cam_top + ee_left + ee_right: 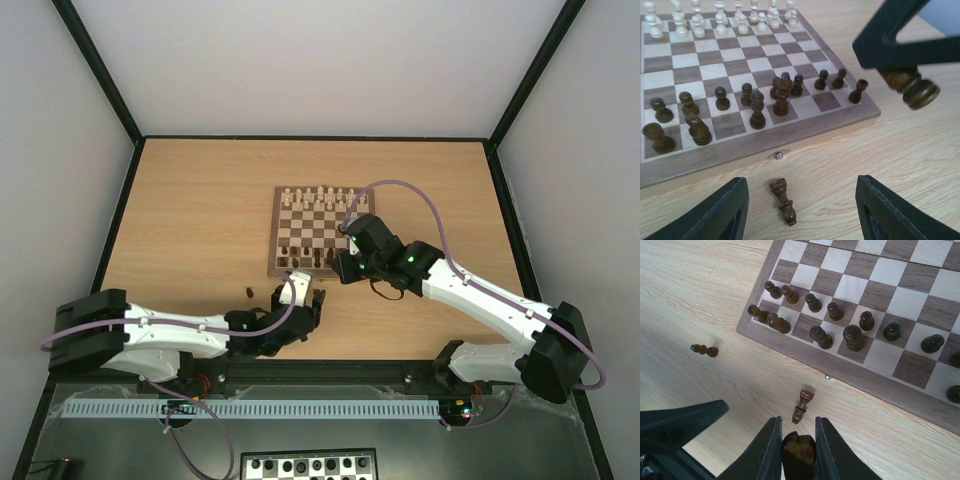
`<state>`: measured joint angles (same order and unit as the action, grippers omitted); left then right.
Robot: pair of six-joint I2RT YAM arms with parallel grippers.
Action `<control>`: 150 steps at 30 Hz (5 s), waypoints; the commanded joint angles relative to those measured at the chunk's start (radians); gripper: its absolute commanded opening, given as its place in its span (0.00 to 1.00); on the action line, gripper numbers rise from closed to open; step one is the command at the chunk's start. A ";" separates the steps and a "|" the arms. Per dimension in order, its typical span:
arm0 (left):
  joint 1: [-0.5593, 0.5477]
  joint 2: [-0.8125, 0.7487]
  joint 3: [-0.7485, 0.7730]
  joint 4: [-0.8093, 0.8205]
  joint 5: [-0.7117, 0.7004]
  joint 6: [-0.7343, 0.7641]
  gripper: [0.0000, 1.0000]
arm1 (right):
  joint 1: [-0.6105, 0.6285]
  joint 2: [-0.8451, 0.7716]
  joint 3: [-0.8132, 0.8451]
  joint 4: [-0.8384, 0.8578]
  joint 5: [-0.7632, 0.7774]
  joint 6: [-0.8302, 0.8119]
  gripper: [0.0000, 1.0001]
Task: Set up the chess pieces on the board
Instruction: Place the chess piece at the center of the board, then adjust the chess piece, then place the chess piece on the chessboard.
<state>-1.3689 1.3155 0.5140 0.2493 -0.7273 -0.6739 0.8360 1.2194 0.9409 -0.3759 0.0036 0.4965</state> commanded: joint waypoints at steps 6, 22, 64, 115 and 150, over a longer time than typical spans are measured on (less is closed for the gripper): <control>-0.007 -0.179 -0.112 0.001 0.007 -0.003 0.61 | -0.007 0.008 -0.024 0.076 -0.100 0.005 0.17; -0.041 -0.212 -0.180 0.260 0.080 0.095 0.60 | -0.008 0.021 -0.100 0.313 -0.304 0.088 0.17; 0.031 -0.067 -0.188 0.451 0.026 0.154 0.18 | -0.008 -0.017 -0.150 0.324 -0.371 0.099 0.17; 0.006 -0.367 -0.202 0.100 0.078 0.052 0.50 | -0.007 -0.018 -0.063 0.159 -0.073 0.038 0.18; 0.005 -0.692 -0.051 -0.562 -0.202 -0.174 1.00 | -0.007 0.176 -0.029 0.077 0.366 0.063 0.18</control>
<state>-1.3628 0.6270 0.4328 -0.2840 -0.9016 -0.8459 0.8307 1.3808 0.8967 -0.3092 0.3458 0.5415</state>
